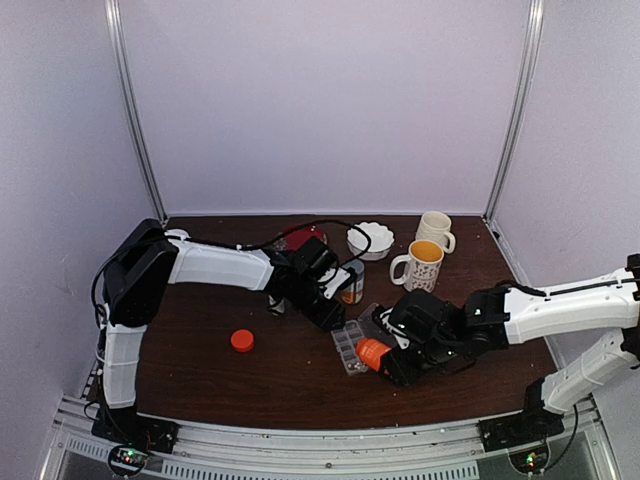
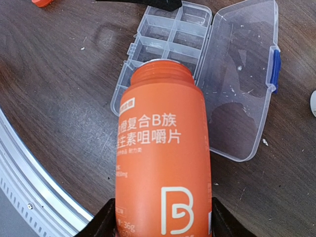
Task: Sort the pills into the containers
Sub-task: Pour the pill into the compartment of the pill container.
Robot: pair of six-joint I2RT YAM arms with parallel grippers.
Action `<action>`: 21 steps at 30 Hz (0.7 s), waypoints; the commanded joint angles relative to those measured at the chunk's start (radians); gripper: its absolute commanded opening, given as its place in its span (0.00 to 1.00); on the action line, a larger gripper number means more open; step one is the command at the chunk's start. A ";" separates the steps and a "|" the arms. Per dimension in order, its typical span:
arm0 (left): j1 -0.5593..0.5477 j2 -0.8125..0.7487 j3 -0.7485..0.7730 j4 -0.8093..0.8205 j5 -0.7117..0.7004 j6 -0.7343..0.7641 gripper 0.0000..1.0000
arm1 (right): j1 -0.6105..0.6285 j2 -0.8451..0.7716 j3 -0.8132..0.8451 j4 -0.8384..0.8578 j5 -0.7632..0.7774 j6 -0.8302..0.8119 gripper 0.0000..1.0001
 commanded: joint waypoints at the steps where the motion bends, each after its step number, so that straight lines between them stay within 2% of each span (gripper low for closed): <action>1: -0.005 0.018 0.012 -0.023 -0.007 0.005 0.51 | 0.009 -0.027 -0.019 0.062 0.002 0.011 0.00; 5: -0.006 0.018 0.011 -0.024 -0.007 0.003 0.51 | 0.011 0.029 0.039 -0.025 0.017 -0.010 0.00; 8: -0.006 0.018 0.012 -0.025 -0.008 0.005 0.51 | 0.009 -0.055 -0.033 0.096 0.001 0.019 0.00; 11: -0.007 0.018 0.009 -0.023 -0.009 0.004 0.51 | 0.010 0.006 0.045 -0.042 0.038 -0.013 0.00; 14: -0.006 0.017 0.012 -0.025 -0.008 0.005 0.51 | 0.011 -0.036 -0.015 0.059 0.014 0.012 0.00; 17: -0.007 0.017 0.010 -0.027 -0.009 0.003 0.51 | 0.012 0.024 0.045 -0.043 0.026 -0.013 0.00; 21: -0.007 0.017 0.011 -0.027 -0.011 0.004 0.51 | 0.011 -0.033 -0.023 0.077 0.001 0.013 0.00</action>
